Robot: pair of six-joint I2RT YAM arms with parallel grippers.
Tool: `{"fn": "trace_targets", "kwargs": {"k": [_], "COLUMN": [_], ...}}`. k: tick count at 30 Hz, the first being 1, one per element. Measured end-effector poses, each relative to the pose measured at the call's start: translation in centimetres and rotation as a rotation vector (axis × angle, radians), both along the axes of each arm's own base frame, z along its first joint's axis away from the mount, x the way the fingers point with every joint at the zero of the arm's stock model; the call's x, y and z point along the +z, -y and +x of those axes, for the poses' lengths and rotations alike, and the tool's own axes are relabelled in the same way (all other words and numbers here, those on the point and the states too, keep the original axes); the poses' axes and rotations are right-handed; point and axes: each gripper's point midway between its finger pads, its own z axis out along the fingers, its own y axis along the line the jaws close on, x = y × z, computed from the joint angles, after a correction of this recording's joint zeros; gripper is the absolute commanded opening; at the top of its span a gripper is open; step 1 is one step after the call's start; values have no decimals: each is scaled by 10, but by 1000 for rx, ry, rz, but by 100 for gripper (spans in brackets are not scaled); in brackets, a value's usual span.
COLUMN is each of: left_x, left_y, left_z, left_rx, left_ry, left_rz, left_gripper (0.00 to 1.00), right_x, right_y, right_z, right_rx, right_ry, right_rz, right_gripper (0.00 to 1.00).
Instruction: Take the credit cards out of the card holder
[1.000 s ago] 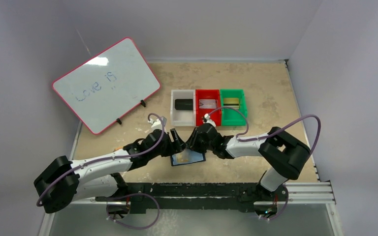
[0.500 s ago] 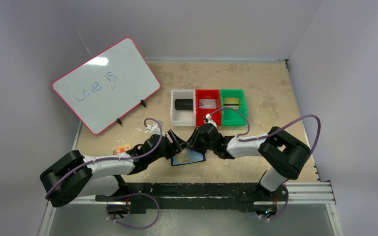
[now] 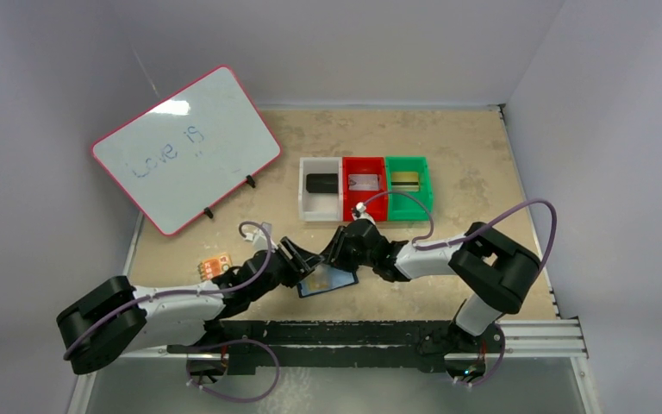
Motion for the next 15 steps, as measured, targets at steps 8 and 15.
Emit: {"fn": "trace_targets", "kwargs": {"k": [8, 15], "left_x": [-5, -21], "left_y": [-20, -22], "left_z": [-6, -12], "left_rx": [37, 6], "left_ry": [-9, -36], "left_rz": [44, 103], "left_gripper": [53, 46], "right_x": [1, 1], "right_y": [2, 2], "right_z": [4, 5], "right_rx": [-22, -28], "right_ry": [-5, -8], "right_rz": [9, 12], "right_gripper": [39, 39]}}
